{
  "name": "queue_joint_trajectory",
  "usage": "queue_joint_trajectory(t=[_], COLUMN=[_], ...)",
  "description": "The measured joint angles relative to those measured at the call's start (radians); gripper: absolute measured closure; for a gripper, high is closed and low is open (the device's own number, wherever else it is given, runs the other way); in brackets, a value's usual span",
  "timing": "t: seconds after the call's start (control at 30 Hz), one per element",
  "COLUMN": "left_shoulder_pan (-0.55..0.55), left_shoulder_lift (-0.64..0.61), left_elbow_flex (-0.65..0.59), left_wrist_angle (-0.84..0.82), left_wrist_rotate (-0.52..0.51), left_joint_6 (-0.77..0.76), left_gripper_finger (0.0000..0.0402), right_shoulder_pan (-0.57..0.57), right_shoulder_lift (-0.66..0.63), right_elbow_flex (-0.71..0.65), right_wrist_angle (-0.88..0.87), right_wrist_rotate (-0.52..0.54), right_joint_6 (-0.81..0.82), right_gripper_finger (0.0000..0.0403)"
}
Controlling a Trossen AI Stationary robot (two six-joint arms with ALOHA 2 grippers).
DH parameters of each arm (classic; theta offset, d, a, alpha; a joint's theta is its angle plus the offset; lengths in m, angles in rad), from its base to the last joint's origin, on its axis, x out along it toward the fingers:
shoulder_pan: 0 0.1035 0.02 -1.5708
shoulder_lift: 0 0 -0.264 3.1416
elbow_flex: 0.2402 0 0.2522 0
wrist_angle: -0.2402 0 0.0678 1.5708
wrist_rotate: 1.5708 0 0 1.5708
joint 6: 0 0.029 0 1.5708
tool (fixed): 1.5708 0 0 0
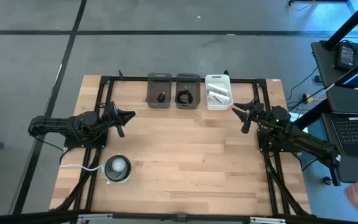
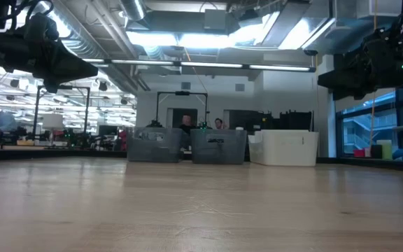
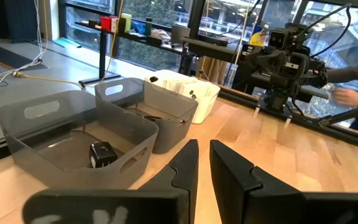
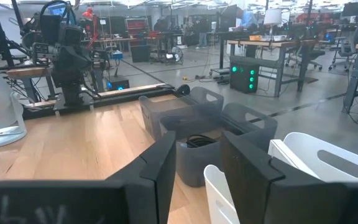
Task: Pick and place items into bin
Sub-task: Return to Home Position
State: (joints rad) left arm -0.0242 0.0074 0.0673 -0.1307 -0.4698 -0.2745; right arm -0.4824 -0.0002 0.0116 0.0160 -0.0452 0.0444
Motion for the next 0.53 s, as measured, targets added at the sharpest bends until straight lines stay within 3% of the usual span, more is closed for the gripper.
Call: queue_joint_trajectory(t=[0.53], left_shoulder_pan=[0.0], left_shoulder_lift=[0.0], left_elbow_flex=[0.0], left_wrist_angle=[0.0], left_wrist_rotate=[0.0], left_joint_6=[0.0], left_gripper_finger=[0.0363], right_shoulder_pan=[0.0], right_shoulder_lift=[0.0], right_elbow_flex=[0.0], right_wrist_angle=[0.0], right_wrist_rotate=[0.0], right_joint_6=[0.0], right_gripper_finger=[0.0272])
